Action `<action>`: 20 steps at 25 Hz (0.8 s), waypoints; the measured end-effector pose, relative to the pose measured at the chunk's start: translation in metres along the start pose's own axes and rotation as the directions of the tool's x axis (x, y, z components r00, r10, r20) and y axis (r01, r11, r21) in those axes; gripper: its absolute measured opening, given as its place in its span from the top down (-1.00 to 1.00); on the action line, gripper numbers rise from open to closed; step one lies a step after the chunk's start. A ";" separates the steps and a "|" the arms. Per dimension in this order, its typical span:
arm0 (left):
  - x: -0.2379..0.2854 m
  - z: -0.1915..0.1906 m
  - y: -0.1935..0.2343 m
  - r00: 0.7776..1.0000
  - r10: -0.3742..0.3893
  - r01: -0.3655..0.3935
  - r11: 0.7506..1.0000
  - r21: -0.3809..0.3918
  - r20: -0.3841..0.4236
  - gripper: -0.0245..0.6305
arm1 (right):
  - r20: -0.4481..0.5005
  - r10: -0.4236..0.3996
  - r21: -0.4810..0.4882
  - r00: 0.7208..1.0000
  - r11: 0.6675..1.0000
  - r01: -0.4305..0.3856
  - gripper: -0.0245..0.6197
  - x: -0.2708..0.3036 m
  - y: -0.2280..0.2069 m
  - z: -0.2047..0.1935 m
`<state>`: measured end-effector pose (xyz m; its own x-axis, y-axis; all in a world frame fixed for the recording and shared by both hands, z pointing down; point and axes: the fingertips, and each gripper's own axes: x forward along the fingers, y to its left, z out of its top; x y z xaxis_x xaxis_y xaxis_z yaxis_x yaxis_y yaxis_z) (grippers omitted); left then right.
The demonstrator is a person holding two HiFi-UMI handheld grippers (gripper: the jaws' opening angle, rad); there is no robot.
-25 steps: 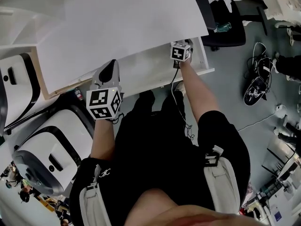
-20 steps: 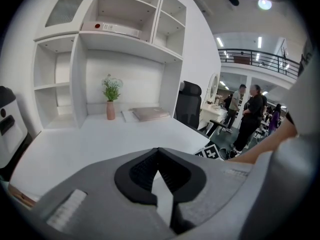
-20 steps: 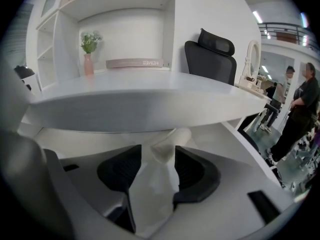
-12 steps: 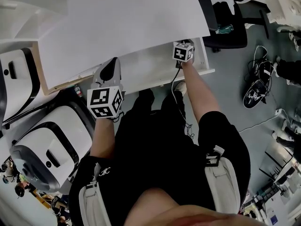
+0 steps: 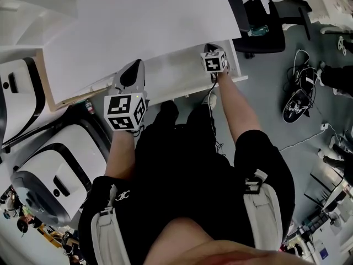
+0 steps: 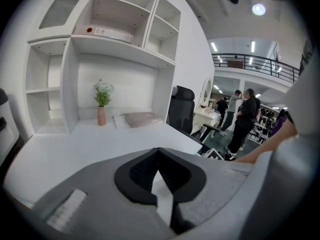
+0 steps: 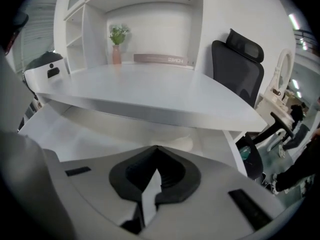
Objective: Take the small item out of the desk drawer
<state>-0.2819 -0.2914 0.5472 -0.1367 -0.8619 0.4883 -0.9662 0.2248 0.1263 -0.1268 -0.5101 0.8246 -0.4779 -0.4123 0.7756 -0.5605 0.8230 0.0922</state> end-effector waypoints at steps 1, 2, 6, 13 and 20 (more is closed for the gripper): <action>0.000 0.001 -0.002 1.000 -0.005 0.005 1.000 0.000 0.002 0.89 | 0.008 0.018 -0.013 1.000 1.000 -0.018 0.93 -0.003 0.002 0.002; 0.000 0.002 -0.003 1.000 -0.010 0.010 1.000 0.001 0.005 0.89 | 0.013 0.036 -0.026 0.999 0.999 -0.035 0.93 -0.006 0.005 0.005; 0.001 0.009 -0.010 0.999 -0.032 0.032 0.999 0.004 0.020 0.89 | -0.004 0.092 -0.096 0.996 0.991 -0.092 0.93 -0.020 0.017 0.013; -0.004 0.030 -0.018 0.995 -0.066 0.065 0.998 0.015 0.069 0.89 | -0.021 0.168 -0.178 0.986 0.969 -0.169 0.94 -0.053 0.042 0.019; -0.005 0.050 -0.030 0.986 -0.126 0.123 0.992 0.037 0.109 0.88 | 0.097 0.165 -0.119 0.982 0.981 -0.153 0.94 -0.104 0.059 0.039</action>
<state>-0.2635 -0.3165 0.4978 -0.0366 -0.9278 0.3713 -0.9831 0.1002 0.1535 -0.1367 -0.4343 0.7249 -0.6268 -0.3071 0.7161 -0.3966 0.9168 0.0460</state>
